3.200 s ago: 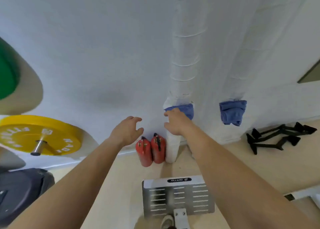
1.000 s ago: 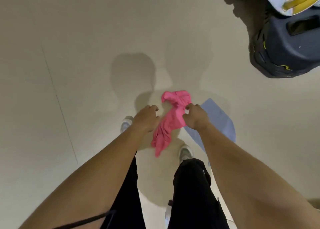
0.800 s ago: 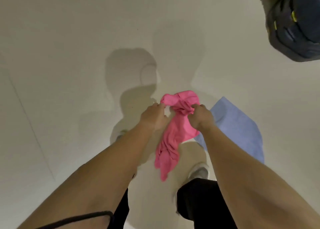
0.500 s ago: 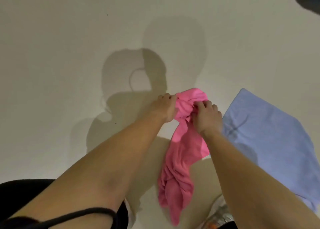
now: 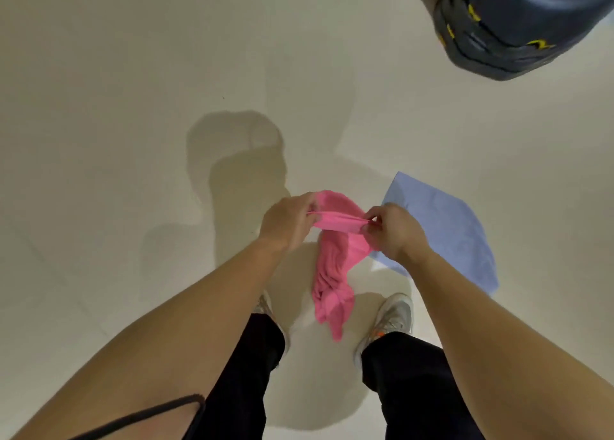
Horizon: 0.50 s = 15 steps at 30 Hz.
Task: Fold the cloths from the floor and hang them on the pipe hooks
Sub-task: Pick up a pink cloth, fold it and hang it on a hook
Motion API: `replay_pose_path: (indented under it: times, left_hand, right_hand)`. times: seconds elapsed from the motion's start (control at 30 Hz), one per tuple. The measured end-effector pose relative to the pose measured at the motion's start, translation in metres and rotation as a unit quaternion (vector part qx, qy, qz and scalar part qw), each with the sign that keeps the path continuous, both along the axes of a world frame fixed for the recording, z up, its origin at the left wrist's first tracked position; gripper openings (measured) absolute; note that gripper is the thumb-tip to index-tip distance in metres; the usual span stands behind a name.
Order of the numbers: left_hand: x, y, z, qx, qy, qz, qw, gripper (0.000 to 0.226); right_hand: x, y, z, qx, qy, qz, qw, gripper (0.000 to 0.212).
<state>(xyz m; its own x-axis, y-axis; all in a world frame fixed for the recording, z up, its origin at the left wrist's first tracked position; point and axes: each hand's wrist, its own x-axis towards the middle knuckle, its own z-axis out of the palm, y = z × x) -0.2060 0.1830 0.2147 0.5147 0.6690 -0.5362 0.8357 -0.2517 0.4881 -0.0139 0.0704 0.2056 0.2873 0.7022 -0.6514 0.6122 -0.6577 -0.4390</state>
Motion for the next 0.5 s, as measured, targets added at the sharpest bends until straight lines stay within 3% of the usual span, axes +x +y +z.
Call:
replay_pose_path:
  times: [0.07,0.17,0.3,0.37,0.5]
  left_hand:
    - [0.006,-0.001,0.080,0.010,-0.014,-0.016,1.000,0.015]
    - [0.020,0.000,0.204,0.023,-0.049,-0.005,0.999,0.014]
    - [0.033,0.002,0.336,0.040,-0.108,-0.012,0.993,0.009]
    - [0.037,0.005,0.386,0.045,-0.121,-0.043,0.991,0.007]
    - [0.043,0.009,0.460,0.049,-0.162,-0.106,0.980,0.005]
  right_hand:
    - [0.005,-0.006,0.084,-0.004,0.010,-0.019,1.000,0.006]
    - [0.009,-0.016,0.212,0.020,0.030,-0.055,0.998,0.035]
    - [0.014,-0.036,0.355,0.032,0.001,-0.084,0.996,0.043]
    - [0.014,-0.048,0.410,0.038,0.015,-0.114,0.993,0.040]
    - [0.010,-0.080,0.493,0.085,0.048,-0.208,0.973,0.012]
